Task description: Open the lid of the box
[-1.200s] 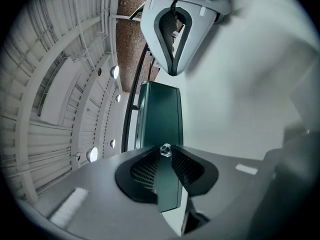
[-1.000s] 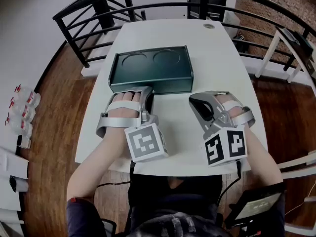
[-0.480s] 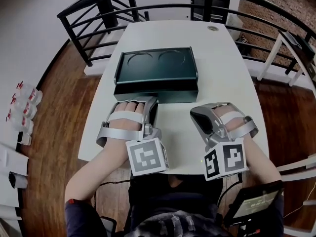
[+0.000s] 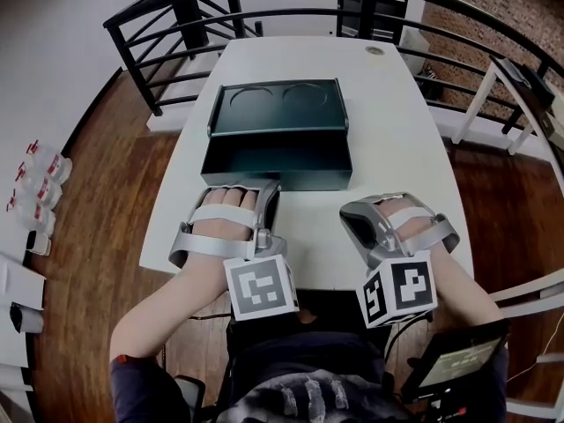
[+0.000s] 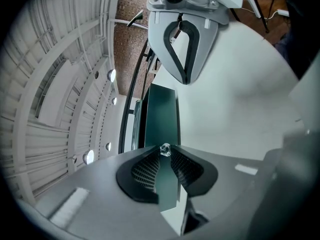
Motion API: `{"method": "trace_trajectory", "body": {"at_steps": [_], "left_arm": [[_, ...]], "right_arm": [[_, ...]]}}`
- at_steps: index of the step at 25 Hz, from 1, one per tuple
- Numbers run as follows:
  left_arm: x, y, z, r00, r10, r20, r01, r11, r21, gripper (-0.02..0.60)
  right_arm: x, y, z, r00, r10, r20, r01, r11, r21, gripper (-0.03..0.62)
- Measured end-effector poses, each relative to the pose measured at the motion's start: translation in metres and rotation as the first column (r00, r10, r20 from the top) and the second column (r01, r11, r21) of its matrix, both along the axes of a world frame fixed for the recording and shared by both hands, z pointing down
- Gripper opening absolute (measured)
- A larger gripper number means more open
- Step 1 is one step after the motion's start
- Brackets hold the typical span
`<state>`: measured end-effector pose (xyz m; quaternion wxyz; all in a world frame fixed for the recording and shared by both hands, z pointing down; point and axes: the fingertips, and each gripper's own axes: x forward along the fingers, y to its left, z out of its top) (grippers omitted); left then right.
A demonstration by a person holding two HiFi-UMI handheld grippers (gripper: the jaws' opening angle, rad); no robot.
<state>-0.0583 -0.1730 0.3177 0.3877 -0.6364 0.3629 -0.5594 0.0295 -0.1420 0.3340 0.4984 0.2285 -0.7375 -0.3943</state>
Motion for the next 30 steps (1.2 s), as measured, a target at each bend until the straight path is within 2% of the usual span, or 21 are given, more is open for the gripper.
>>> {"method": "trace_trajectory", "body": {"at_steps": [12, 17, 22, 24, 26, 30], "left_arm": [[0.001, 0.039, 0.002, 1.000, 0.012, 0.027, -0.012, 1.000, -0.010, 0.086], [0.000, 0.039, -0.002, 0.999, 0.001, 0.033, -0.002, 0.999, 0.040, 0.086], [0.002, 0.046, -0.008, 1.000, 0.019, 0.018, -0.020, 0.998, 0.058, 0.085], [0.006, 0.054, -0.017, 0.999, 0.050, 0.009, -0.051, 0.994, 0.094, 0.017], [0.009, 0.060, -0.026, 0.998, 0.070, 0.002, -0.070, 0.991, 0.116, 0.017], [0.008, 0.062, -0.029, 0.997, 0.076, -0.026, -0.073, 0.994, 0.079, 0.017]], "right_arm": [[0.013, 0.023, 0.000, 0.998, 0.042, -0.039, -0.042, 0.999, 0.020, 0.003], [0.025, 0.011, 0.000, 0.995, 0.098, -0.012, -0.098, 0.995, 0.004, 0.003], [0.037, -0.013, 0.000, 0.988, 0.152, 0.022, -0.151, 0.988, -0.023, 0.003], [0.038, -0.019, 0.000, 0.985, 0.167, 0.039, -0.166, 0.986, -0.035, 0.003], [0.039, -0.022, -0.001, 0.985, 0.171, 0.037, -0.170, 0.985, -0.033, 0.003], [0.038, -0.021, 0.000, 0.986, 0.167, -0.007, -0.167, 0.986, -0.004, 0.003]]}}
